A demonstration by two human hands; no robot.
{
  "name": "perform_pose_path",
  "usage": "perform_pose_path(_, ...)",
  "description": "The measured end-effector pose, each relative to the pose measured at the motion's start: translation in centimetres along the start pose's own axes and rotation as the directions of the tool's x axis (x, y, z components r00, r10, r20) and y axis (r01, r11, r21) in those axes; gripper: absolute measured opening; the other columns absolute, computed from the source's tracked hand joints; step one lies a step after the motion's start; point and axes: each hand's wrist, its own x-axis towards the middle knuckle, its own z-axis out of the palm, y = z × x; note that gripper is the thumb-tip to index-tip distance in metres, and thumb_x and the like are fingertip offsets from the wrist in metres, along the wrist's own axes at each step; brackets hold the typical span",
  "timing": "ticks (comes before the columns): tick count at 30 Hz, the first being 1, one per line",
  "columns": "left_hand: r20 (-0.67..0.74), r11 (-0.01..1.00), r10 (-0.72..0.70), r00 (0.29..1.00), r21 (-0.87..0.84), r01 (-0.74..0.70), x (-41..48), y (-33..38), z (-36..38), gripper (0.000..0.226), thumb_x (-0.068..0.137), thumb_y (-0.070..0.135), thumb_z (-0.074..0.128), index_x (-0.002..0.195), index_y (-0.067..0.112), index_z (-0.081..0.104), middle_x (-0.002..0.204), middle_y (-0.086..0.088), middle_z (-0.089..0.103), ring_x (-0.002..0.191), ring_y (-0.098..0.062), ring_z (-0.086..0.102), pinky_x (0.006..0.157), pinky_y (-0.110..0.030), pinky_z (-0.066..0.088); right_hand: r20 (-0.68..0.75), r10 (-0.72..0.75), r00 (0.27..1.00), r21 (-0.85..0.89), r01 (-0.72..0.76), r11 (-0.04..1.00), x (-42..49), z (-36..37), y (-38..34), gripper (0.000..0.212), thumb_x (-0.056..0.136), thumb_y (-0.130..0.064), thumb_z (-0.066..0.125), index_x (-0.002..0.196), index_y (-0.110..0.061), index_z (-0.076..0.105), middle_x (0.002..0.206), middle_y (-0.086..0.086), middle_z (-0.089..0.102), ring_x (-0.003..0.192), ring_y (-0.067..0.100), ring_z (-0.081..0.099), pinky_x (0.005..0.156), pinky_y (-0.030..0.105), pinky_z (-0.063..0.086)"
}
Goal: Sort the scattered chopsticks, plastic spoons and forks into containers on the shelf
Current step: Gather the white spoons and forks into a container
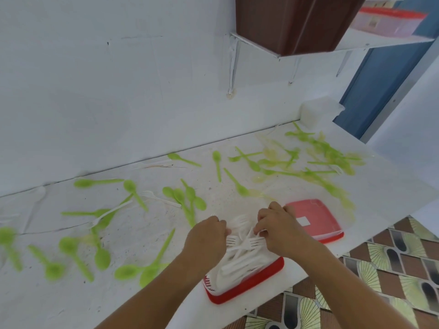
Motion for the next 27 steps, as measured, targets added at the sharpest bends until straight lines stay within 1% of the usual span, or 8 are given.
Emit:
perform_pose_path(10, 0.111, 0.929, -0.008, 0.994, 0.368, -0.034, 0.8, 2.5, -1.8, 0.036, 0.111, 0.039, 0.036, 0.111, 0.019, 0.066, 0.103, 0.0, 0.064, 0.093, -0.023, 0.068, 0.065, -0.031, 0.043, 0.093, -0.024, 0.995, 0.074, 0.017, 0.997, 0.4, -0.8, 0.7, 0.024, 0.09, -0.016, 0.063, 0.1, -0.031, 0.079, 0.105, -0.019, 0.066, 0.099, 0.007, 0.042, 0.096, 0.036, 0.041)
perform_pose_path(14, -0.175, 0.965, 0.135, 0.975, 0.246, -0.09, -0.3, 2.0, -1.8, 0.049, 0.108, 0.049, 0.025, 0.111, 0.019, 0.065, 0.105, 0.002, 0.064, 0.098, -0.022, 0.064, 0.067, -0.033, 0.042, -0.02, 0.052, 0.998, 0.346, -0.042, 0.937, -0.4, -1.4, 1.5, 0.038, 0.09, -0.01, 0.059, 0.12, -0.029, 0.073, 0.12, -0.017, 0.058, 0.11, -0.001, 0.046, 0.1, 0.024, 0.041)
perform_pose_path(16, -0.132, 0.984, 0.16, 0.978, 0.094, -0.149, -1.4, 1.3, -0.6, 0.067, 0.104, 0.062, 0.021, 0.136, 0.017, 0.059, 0.133, 0.0, 0.063, 0.126, -0.025, 0.058, 0.092, -0.037, 0.05, -0.114, 0.071, 0.991, 0.444, -0.013, 0.896, -1.3, -1.5, 1.1, 0.039, 0.096, -0.022, 0.056, 0.133, -0.029, 0.066, 0.136, -0.016, 0.055, 0.115, -0.015, 0.043, 0.102, 0.013, 0.034)
perform_pose_path(18, 0.032, 0.985, 0.162, 0.986, 0.061, -0.163, -2.6, 0.8, 1.5, 0.086, 0.101, 0.07, 0.016, 0.161, 0.011, 0.03, 0.169, -0.005, 0.025, 0.158, -0.027, 0.02, 0.124, -0.046, 0.026, -0.012, -0.035, 0.999, 0.334, 0.037, 0.942, -2.2, -0.7, -0.4, 0.057, 0.102, -0.046, 0.04, 0.158, -0.034, 0.038, 0.164, -0.014, 0.029, 0.146, -0.006, 0.023, 0.12, 0.018, 0.014)
perform_pose_path(20, 0.086, 0.981, 0.13, 0.988, 0.131, -0.141, -3.2, 0.5, 3.1, 0.085, 0.103, 0.068, 0.019, 0.161, 0.008, 0.031, 0.17, -0.008, 0.022, 0.159, -0.026, 0.013, 0.124, -0.05, 0.016, 0.125, -0.091, 0.988, 0.078, 0.081, 0.994, -2.8, 1.4, -1.6, 0.066, 0.105, -0.058, 0.014, 0.165, -0.033, 0.006, 0.17, -0.012, -0.004, 0.157, 0.01, -0.008, 0.126, 0.032, -0.006)
perform_pose_path(22, 0.1, 0.981, 0.093, 0.991, 0.163, -0.109, -3.2, 0.6, 3.4, 0.08, 0.104, 0.063, 0.022, 0.159, 0.007, 0.033, 0.169, -0.009, 0.025, 0.158, -0.025, 0.015, 0.121, -0.05, 0.015, 0.131, -0.062, 0.989, -0.042, 0.068, 0.997, -2.8, 2.7, -1.6, 0.07, 0.103, -0.06, 0.003, 0.165, -0.029, 0.001, 0.171, -0.008, -0.007, 0.157, 0.018, -0.013, 0.124, 0.041, -0.01)
perform_pose_path(25, 0.217, 0.965, 0.083, 0.973, 0.225, -0.132, -2.8, 0.7, 2.6, 0.078, 0.104, 0.063, 0.006, 0.16, 0.014, -0.017, 0.165, -0.002, -0.031, 0.153, -0.019, -0.032, 0.125, -0.053, -0.012, 0.199, -0.048, 0.979, -0.069, 0.063, 0.996, -2.3, 3.0, -1.6, 0.071, 0.103, -0.058, 0.013, 0.165, -0.026, -0.006, 0.17, -0.007, -0.014, 0.158, 0.019, -0.015, 0.121, 0.041, -0.016)
perform_pose_path(27, 0.261, 0.95, 0.058, 0.964, 0.281, -0.133, -2.5, 0.8, 2.2, 0.077, 0.102, 0.063, 0.0, 0.157, 0.016, -0.026, 0.16, 0.001, -0.042, 0.146, -0.018, -0.044, 0.122, -0.055, -0.019, 0.233, -0.036, 0.972, -0.098, 0.061, 0.993, -2.0, 2.5, -1.8, 0.072, 0.104, -0.058, 0.013, 0.164, -0.026, -0.012, 0.169, -0.007, -0.021, 0.157, 0.018, -0.02, 0.12, 0.041, -0.019)
